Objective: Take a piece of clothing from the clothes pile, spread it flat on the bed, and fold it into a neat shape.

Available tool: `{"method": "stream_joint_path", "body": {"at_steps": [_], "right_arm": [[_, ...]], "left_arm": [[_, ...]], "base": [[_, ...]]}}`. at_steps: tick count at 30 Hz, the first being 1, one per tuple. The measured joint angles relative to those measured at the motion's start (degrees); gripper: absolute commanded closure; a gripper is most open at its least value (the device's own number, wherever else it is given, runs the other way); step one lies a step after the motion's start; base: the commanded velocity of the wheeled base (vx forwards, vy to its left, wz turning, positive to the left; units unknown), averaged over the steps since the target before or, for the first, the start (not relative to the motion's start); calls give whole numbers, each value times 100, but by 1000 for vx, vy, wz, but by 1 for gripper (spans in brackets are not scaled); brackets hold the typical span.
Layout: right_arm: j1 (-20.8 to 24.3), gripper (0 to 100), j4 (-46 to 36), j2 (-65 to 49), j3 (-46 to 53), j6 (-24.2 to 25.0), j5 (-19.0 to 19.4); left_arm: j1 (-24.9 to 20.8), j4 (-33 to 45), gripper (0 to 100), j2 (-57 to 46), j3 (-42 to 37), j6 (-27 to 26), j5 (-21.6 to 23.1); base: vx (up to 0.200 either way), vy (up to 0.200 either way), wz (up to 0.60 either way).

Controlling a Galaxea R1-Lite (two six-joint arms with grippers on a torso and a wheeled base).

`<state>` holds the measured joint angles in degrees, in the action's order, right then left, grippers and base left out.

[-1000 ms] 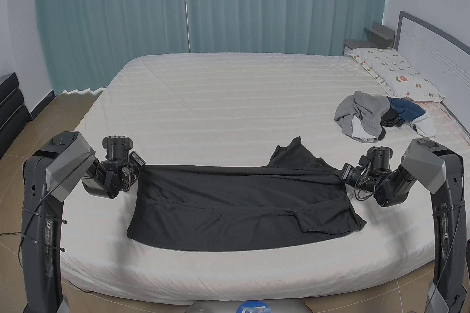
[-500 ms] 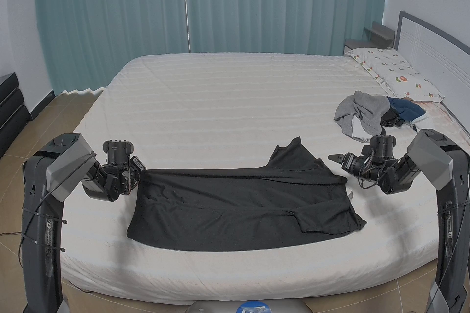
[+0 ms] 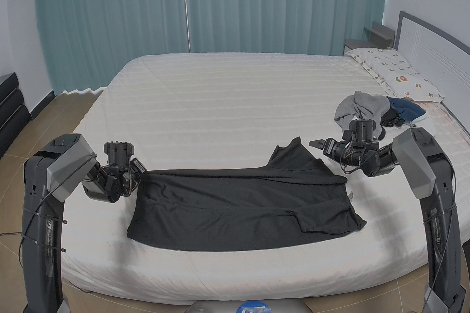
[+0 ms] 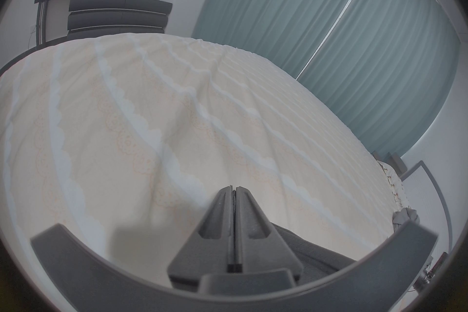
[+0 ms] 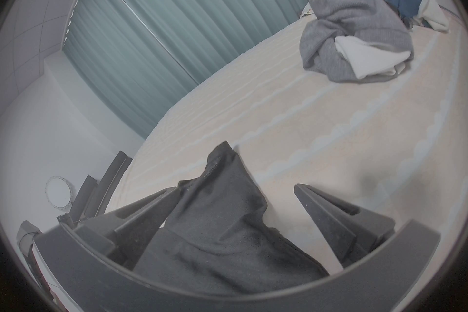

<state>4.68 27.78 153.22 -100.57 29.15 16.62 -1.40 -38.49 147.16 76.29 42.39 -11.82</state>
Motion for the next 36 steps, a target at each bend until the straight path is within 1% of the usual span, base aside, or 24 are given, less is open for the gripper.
{"method": "stream_joint_path", "body": {"at_steps": [4, 11, 12, 21, 26, 31, 36], "right_arm": [[63, 0, -90, 293, -321, 11, -69], [122, 0, -102, 549, -561, 20, -107], [129, 100, -102, 566, -572, 22, -123], [129, 100, -101, 612, -579, 22, -206], [96, 100, -41, 579, -568, 57, -351], [39, 100, 106, 468, -560, 339, -371], [-55, 100, 265, 330, -557, 466, -411]], "left_arm": [[0, 0, 100, 5, -7, 4, -2], [0, 1, 100, 11, -9, 4, -2], [0, 1, 100, 11, -9, 4, -2], [0, 1, 100, 11, 11, 4, -2], [0, 1, 100, 7, 41, 4, 4], [0, -29, 100, -11, 76, 12, 6], [6, -44, 100, -17, 174, 12, 9]], "base": [[0, 0, 0], [0, 0, 0], [0, 0, 0], [0, 0, 0], [0, 0, 0], [0, 0, 0], [0, 0, 0]]}}
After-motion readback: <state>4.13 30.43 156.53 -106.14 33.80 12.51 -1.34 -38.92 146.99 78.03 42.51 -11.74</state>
